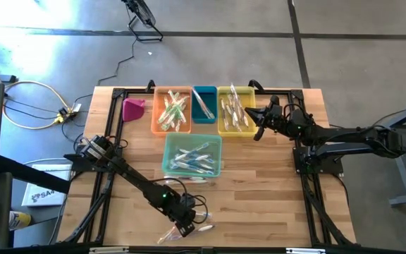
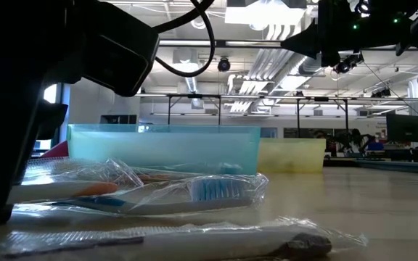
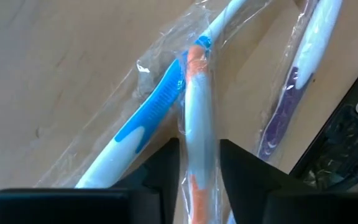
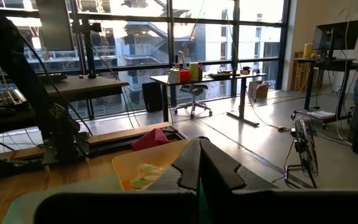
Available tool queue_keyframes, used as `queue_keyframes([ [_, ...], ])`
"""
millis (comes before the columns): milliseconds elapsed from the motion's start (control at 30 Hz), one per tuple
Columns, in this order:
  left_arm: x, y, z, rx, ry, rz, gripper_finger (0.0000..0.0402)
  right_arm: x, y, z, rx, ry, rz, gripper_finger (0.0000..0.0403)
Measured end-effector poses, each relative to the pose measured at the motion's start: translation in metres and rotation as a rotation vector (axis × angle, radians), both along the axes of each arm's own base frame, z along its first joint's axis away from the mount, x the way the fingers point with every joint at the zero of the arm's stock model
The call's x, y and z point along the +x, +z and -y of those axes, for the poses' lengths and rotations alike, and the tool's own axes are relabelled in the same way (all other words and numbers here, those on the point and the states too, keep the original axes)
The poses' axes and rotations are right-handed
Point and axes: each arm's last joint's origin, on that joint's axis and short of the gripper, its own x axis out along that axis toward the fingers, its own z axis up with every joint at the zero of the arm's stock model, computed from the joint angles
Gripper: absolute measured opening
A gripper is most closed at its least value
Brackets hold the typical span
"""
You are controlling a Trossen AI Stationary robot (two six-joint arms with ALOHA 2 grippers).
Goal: Pick & Place Toothbrushes
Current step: Put the orange toothbrush into the blue bin
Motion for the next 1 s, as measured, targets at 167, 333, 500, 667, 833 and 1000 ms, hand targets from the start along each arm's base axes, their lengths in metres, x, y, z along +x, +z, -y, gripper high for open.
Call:
queue_keyframes([
  [167, -0.0002, -0.0004, -0.0002, 0.005, 0.001, -0.003, 0.0084, 0.0000, 0.0000, 0.0000, 0.000, 0.000, 0.000, 0.0002],
  [333, -0.0004, -0.0007, -0.0004, 0.007, 0.001, -0.005, 0.0069, 0.0000, 0.0000, 0.0000, 0.000, 0.000, 0.000, 0.0002],
  [500, -0.0005, -0.0008, -0.0003, 0.002, -0.003, -0.009, 0.0060, 0.0000, 0.0000, 0.0000, 0.000, 0.000, 0.000, 0.0002],
  [667, -0.0008, -0.0008, -0.0005, -0.006, -0.019, -0.017, 0.0053, 0.0000, 0.0000, 0.0000, 0.000, 0.000, 0.000, 0.0002],
  [833, -0.0008, -0.0008, -0.0004, -0.009, -0.020, -0.019, 0.0052, 0.0000, 0.0000, 0.0000, 0.000, 0.000, 0.000, 0.0002],
  [1000, -0.0009, 0.0054, 0.0006, -0.023, -0.042, 0.007, 0.0046, 0.0000, 0.0000, 0.0000, 0.000, 0.000, 0.000, 0.0002],
])
